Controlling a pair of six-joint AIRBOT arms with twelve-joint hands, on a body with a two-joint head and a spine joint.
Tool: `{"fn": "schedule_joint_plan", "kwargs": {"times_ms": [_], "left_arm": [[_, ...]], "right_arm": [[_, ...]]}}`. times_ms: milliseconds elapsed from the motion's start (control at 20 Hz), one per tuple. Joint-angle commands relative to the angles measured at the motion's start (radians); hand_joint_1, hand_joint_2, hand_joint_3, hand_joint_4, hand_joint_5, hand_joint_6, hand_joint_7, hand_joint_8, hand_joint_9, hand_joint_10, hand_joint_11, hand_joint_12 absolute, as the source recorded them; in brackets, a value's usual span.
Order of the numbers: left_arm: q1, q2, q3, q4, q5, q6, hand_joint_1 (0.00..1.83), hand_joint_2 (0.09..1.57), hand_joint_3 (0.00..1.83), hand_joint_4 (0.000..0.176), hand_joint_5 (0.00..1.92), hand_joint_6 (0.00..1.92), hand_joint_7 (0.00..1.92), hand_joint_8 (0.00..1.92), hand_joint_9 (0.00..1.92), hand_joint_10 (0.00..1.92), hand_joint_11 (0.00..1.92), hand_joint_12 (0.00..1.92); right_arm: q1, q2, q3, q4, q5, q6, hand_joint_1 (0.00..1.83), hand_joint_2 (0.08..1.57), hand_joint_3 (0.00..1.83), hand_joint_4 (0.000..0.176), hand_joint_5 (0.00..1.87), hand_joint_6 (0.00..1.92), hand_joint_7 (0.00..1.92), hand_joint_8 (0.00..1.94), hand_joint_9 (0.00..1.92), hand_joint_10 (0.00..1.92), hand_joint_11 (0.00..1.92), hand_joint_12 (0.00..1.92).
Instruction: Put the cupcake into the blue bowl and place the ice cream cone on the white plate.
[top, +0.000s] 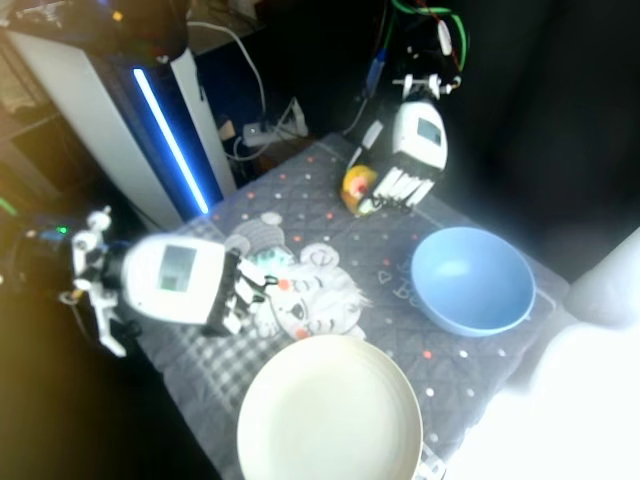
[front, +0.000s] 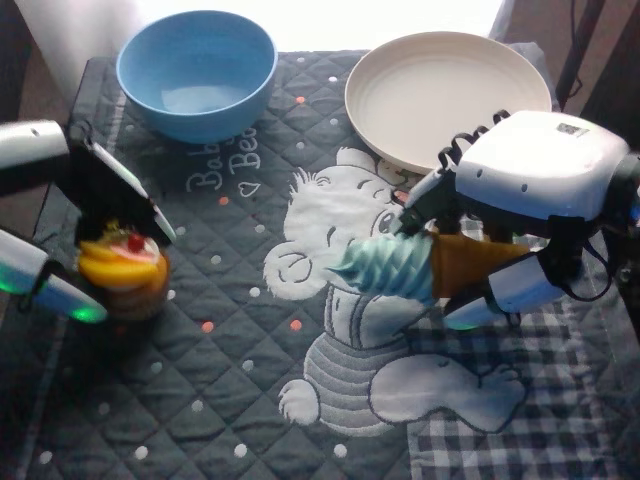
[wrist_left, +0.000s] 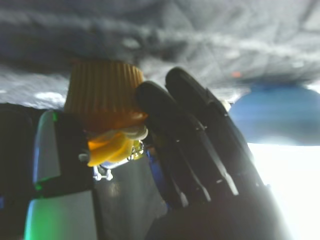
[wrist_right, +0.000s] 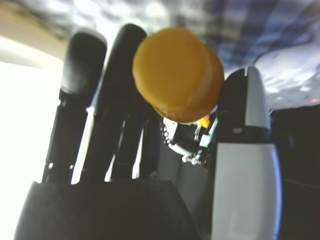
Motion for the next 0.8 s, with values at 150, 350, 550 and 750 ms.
{"fn": "schedule_joint_plan", "kwargs": {"times_ms": [150,350,550,750], "left_arm": [[-0.043,0.035,-0.019,-0.113,-0.215,0.036,1.41,1.0,0.0,0.0,1.11,0.72,1.42,0.02,1.19,0.79,0.91,1.03],[-0.095,0.044,-0.005,-0.174,-0.247,0.088,1.4,1.02,0.0,0.0,1.03,0.87,1.37,0.15,1.2,0.74,0.96,0.92],[-0.199,0.008,0.047,-0.174,-0.182,0.102,1.4,1.04,0.0,0.0,1.0,0.94,1.23,0.43,1.13,0.86,0.97,0.94],[-0.317,-0.078,0.134,-0.124,-0.061,0.095,1.4,1.04,0.0,0.0,1.05,0.74,1.19,0.56,1.08,0.98,0.89,1.01]], "right_arm": [[0.02,0.04,-0.015,0.052,0.255,0.0,1.29,1.03,0.0,0.0,1.05,0.73,1.31,0.58,1.55,0.04,1.04,1.35],[0.047,0.047,-0.01,0.133,0.312,-0.093,1.29,1.06,0.0,0.0,0.98,0.8,1.22,0.77,1.52,0.03,1.04,1.31],[0.096,0.034,0.031,0.19,0.314,-0.143,1.28,1.09,0.0,0.0,0.91,0.92,1.17,0.85,1.51,0.04,1.1,1.19],[0.116,-0.018,0.116,0.275,0.312,-0.158,1.27,1.07,0.0,0.0,0.94,0.95,1.22,0.69,1.48,0.02,1.09,1.07]]}}
